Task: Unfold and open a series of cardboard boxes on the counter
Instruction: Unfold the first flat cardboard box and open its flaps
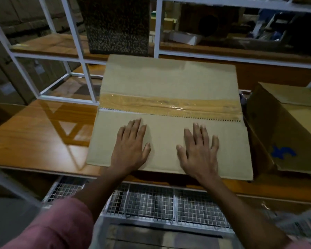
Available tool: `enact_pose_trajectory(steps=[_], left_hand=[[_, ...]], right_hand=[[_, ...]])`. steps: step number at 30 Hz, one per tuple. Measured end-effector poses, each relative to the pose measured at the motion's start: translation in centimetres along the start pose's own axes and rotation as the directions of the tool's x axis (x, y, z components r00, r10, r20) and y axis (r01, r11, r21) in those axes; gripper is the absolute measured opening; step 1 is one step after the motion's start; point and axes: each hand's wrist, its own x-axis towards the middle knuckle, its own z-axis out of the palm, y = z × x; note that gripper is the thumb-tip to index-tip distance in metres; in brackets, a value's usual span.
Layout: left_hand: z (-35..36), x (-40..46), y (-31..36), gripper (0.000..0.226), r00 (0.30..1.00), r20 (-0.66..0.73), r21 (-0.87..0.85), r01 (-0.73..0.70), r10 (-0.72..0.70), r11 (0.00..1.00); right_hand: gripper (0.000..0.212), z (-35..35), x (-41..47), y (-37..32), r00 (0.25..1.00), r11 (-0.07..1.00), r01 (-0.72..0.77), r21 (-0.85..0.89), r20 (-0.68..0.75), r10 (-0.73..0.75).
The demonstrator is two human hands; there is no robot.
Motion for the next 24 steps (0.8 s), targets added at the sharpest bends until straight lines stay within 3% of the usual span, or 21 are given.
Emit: enact_pose_trajectory(steps=[11, 24], left_hand=[[2.4, 0.1, 0.4, 0.084, 0.995, 0.103, 0.099, 0.008, -0.018, 0.995], [7.5, 6.1, -2.4, 0.086, 0.997, 0.069, 0.078, 0.02, -0.025, 0.997]], right_hand=[[0.074, 3.0, -0.2, 0.8, 0.997, 0.996, 0.07, -0.054, -0.004, -0.071], [0.076, 7.1, 6.4, 0.7, 0.998, 0.991, 0.066, -0.12, 0.005, -0.066]])
